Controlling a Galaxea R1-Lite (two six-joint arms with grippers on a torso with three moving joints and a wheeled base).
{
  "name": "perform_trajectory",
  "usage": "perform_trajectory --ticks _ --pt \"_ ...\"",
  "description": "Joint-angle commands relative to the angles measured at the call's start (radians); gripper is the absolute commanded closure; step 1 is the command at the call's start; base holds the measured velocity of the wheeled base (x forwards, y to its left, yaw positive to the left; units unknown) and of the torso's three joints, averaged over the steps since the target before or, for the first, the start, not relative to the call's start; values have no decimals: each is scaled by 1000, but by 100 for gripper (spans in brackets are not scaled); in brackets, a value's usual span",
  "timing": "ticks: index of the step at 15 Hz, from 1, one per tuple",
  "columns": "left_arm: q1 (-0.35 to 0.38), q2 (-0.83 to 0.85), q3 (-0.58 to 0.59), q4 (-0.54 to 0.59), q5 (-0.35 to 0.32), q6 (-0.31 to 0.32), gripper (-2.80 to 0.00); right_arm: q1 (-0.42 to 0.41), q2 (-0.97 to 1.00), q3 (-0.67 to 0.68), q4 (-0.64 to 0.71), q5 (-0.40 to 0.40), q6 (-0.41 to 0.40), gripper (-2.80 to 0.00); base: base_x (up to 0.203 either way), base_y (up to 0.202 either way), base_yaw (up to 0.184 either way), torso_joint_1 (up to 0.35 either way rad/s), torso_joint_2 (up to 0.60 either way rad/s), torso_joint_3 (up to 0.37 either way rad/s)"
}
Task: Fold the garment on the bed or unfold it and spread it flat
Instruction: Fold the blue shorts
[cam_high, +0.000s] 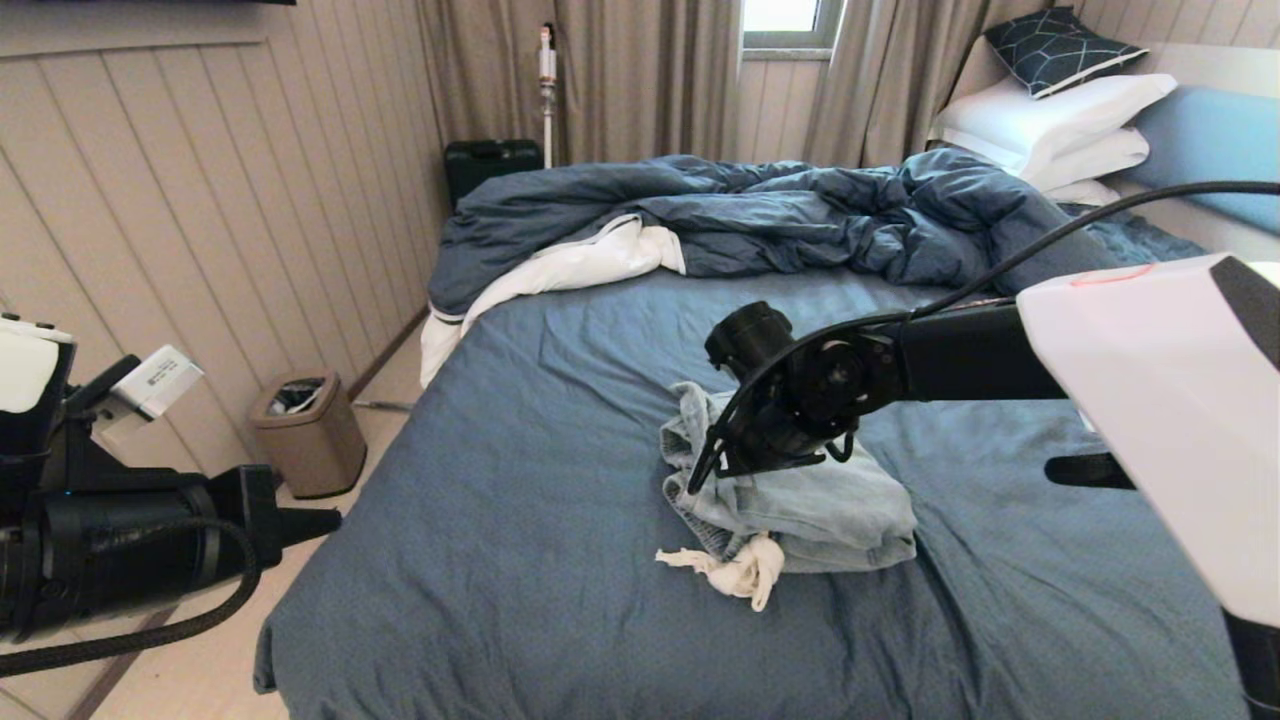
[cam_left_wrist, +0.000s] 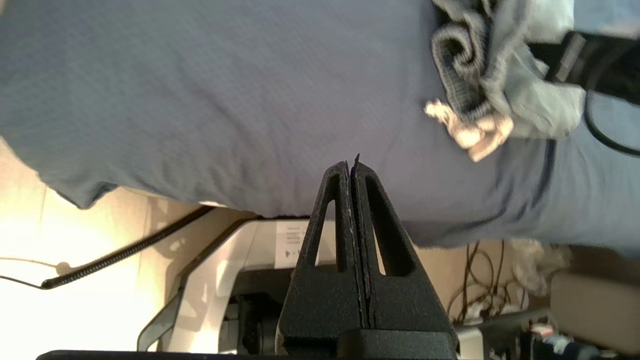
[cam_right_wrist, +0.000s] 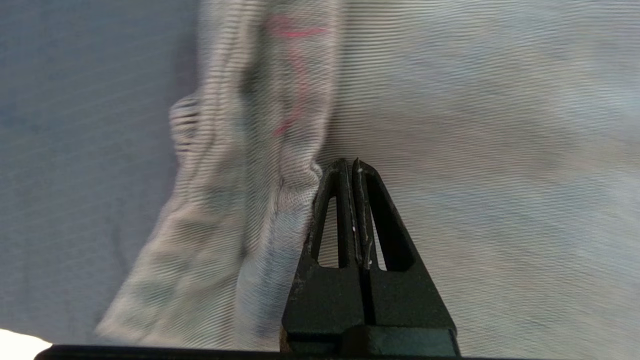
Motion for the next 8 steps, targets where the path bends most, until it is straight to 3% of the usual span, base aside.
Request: perform_trajectory --ticks 1,4,8 --pt "0 4 13 0 0 -3 0 65 21 -30 4 -1 2 0 0 0 0 0 0 0" --pt "0 -2 15 -2 1 6 0 147 16 -117 9 -6 3 0 0 0 0 0 0 0" --pt "2 -22 15 -1 6 7 0 192 -12 -150 12 -47 2 0 0 0 0 0 0 0"
